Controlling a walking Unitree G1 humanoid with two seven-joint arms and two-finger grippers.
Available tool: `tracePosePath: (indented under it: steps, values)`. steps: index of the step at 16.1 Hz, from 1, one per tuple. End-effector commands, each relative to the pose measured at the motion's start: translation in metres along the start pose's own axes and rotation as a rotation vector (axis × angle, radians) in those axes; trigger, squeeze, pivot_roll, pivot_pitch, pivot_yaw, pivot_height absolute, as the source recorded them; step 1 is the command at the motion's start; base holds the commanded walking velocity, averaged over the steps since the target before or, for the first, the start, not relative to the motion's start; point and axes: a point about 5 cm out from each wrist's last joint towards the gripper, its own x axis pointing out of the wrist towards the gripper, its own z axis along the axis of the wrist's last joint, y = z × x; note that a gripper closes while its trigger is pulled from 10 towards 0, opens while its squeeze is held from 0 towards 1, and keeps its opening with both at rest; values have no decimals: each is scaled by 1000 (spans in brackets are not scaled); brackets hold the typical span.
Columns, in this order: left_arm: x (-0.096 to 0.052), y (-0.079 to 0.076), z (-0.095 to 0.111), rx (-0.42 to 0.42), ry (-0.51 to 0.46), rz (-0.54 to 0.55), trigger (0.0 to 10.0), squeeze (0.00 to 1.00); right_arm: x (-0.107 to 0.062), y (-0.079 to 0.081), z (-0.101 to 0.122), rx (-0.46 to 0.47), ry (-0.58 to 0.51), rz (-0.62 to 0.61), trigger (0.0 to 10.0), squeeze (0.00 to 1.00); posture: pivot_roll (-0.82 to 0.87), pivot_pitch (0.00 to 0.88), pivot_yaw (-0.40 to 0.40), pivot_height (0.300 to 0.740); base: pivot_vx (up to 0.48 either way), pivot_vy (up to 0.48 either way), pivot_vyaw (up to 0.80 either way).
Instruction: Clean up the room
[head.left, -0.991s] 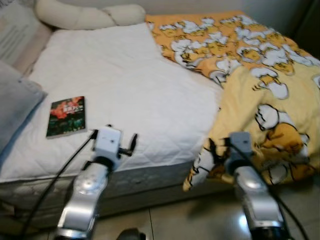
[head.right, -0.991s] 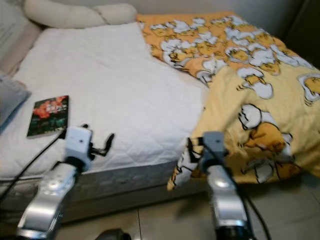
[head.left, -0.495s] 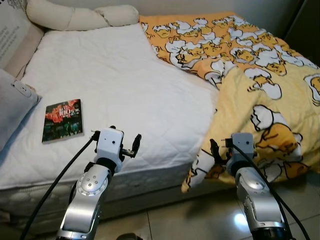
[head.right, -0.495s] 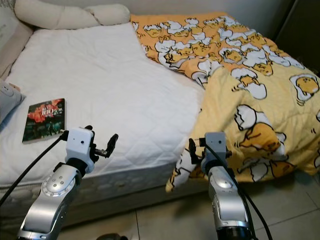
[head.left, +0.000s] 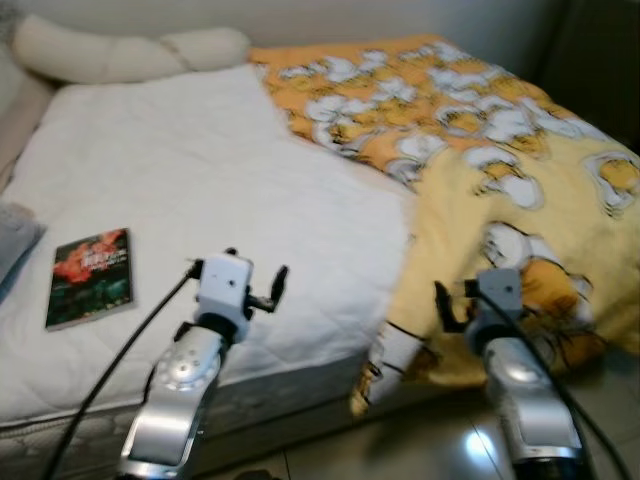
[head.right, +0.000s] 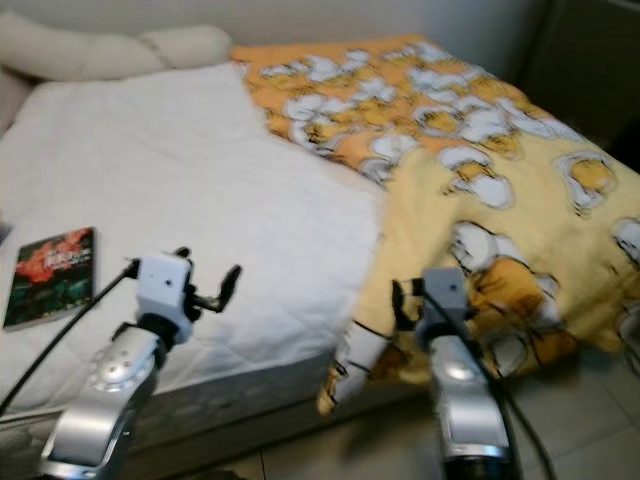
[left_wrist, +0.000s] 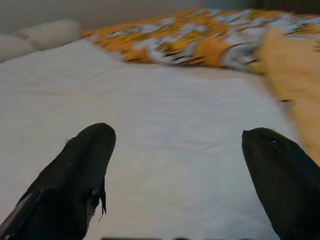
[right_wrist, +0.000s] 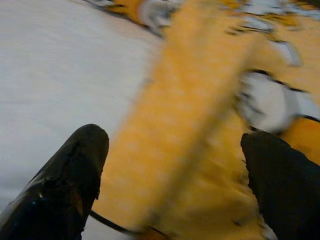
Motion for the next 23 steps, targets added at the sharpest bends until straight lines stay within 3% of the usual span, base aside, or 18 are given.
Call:
tracePosePath:
  steps: [1, 8, 12, 13, 23]
  values:
    - [1, 1, 1, -4, -2, 6, 10000, 588, 1, -1, 7, -6, -20, 4, 10000, 0, 43, 0, -10, 740, 371, 0, 0]
    - [0, 1, 1, -7, -2, 4, 10000, 592, 1, -1, 7, -7, -19, 5, 10000, 0, 42, 0, -10, 740, 373, 0, 0]
    - [-5, -9, -6, 51, 38, -101, 10000, 569, 3, 5, -7, -68, 72, 66, 10000, 35, 55, 0, 1, 740, 0, 0, 0]
    - [-6, -10, -8, 61, 52, -126, 10000, 573, 4, 7, -9, -78, 88, 84, 10000, 1000, 55, 0, 2, 740, 0, 0, 0]
    - [-9, -12, -10, 92, 66, -182, 10000, 573, 8, 14, -19, -104, 175, 118, 10000, 1000, 70, 0, -11, 740, 0, 0, 0]
